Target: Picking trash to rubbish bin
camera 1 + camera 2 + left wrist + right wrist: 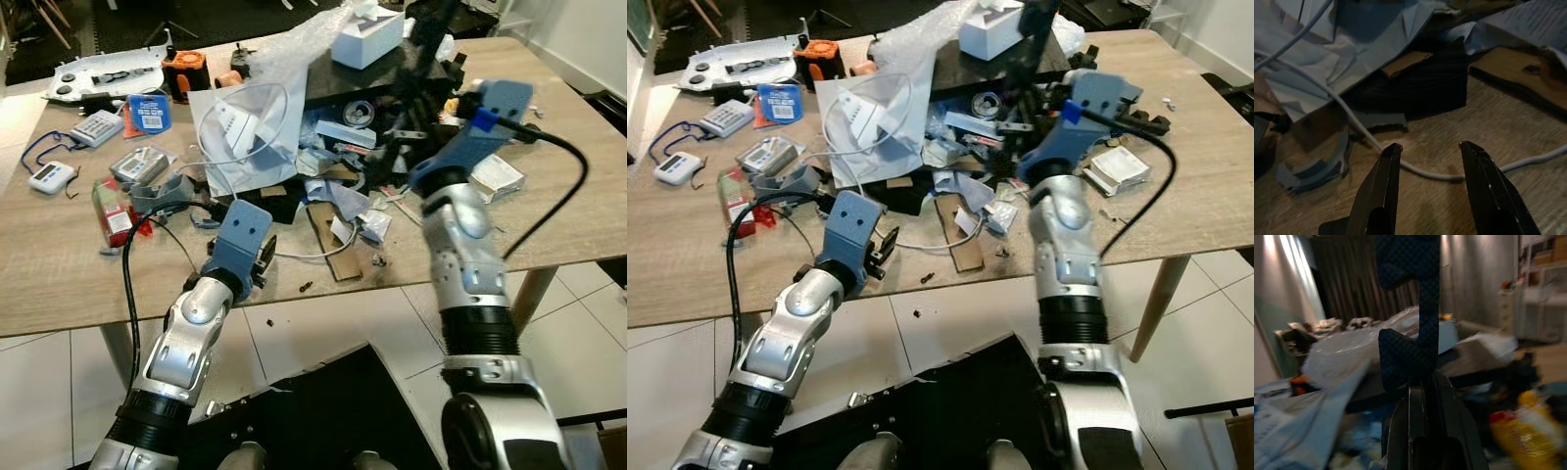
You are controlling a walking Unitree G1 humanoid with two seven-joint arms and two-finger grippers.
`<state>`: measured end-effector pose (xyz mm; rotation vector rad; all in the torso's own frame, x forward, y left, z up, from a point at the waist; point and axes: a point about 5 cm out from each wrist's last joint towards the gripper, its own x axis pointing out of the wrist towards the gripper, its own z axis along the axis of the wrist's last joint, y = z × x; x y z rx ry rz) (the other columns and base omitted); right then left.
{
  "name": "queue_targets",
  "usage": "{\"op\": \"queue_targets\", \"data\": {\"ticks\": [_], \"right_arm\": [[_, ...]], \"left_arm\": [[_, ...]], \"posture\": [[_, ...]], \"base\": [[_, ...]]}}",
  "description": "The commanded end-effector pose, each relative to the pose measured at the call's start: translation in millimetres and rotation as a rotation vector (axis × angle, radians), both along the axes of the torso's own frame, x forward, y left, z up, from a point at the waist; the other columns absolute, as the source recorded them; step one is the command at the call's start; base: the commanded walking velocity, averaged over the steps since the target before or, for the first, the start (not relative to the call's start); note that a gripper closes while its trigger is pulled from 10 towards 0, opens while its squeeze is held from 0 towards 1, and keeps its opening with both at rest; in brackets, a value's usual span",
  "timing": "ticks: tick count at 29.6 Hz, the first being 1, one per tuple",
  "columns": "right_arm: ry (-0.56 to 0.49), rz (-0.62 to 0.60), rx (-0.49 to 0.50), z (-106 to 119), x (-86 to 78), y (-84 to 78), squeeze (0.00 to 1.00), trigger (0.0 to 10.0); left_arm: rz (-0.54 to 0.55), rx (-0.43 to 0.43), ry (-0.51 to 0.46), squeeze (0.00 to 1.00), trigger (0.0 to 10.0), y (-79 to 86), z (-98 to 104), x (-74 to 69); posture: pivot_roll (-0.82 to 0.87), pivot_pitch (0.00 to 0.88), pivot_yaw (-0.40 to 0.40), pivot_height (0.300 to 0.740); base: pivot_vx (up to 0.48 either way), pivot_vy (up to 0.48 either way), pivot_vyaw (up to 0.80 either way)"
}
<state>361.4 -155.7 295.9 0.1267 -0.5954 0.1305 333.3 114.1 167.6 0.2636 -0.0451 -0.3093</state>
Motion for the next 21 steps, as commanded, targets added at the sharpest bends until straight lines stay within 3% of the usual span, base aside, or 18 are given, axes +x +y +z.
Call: {"op": "queue_targets", "data": {"ticks": [1, 5, 6, 7, 8, 10, 17, 21], "right_arm": [[-0.032, -0.030, -0.019, 4, -6.6, -5.1, 0.00, 0.0], [-0.047, -0.069, -0.077, 6, -12.3, -12.7, 0.00, 0.0], [-0.047, -0.080, -0.098, 6, -12.7, -14.6, 0.00, 0.9], [-0.047, -0.087, -0.112, 6, -13.0, -15.9, 0.00, 0.9], [-0.025, -0.103, -0.112, 4, -12.3, -18.5, 0.00, 10.0], [0.072, -0.138, -0.112, -8, -8.5, -23.9, 0.00, 10.0], [0.095, -0.141, -0.128, -18, -12.8, -22.1, 0.00, 10.0], [0.105, -0.153, -0.126, -23, -15.6, -23.9, 0.00, 10.0]], "left_arm": [[0.012, 0.004, 0.009, 0.00, 10.0, 0.1, -2, 0.8], [0.030, 0.005, -0.009, 0.00, 10.0, 2.6, 0, 0.1], [0.027, -0.007, -0.007, 0.00, 10.0, 1.5, 1, -0.3], [0.025, -0.015, -0.005, 0.00, 10.0, 0.6, 1, -0.6], [0.022, -0.025, 0.003, 0.00, 10.0, -0.5, 1, -1.2], [0.028, -0.043, 0.005, 0.00, 10.0, -2.1, 1, -2.2], [0.029, -0.058, 0.000, 0.00, 10.0, -4.7, 4, -5.0], [0.008, -0.058, -0.022, 0.00, 10.0, -5.6, 8, -8.8]], "posture": [[0.04, 0.168, 0.046, 0.740], [0.03, 0.165, 0.040, 0.740], [0.03, 0.166, 0.033, 0.740], [0.03, 0.166, 0.033, 0.740], [0.03, 0.164, 0.029, 0.740], [0.03, 0.161, 0.023, 0.740], [0.03, 0.159, 0.005, 0.740], [0.03, 0.157, 0.008, 0.740]], "base": [[0.000, 0.000, 0.00], [0.000, 0.000, 0.00], [0.000, 0.000, 0.00], [0.000, 0.000, 0.00], [0.000, 0.000, 0.00], [0.000, 0.000, 0.00], [0.000, 0.000, 0.00], [0.000, 0.000, -0.80]]}}
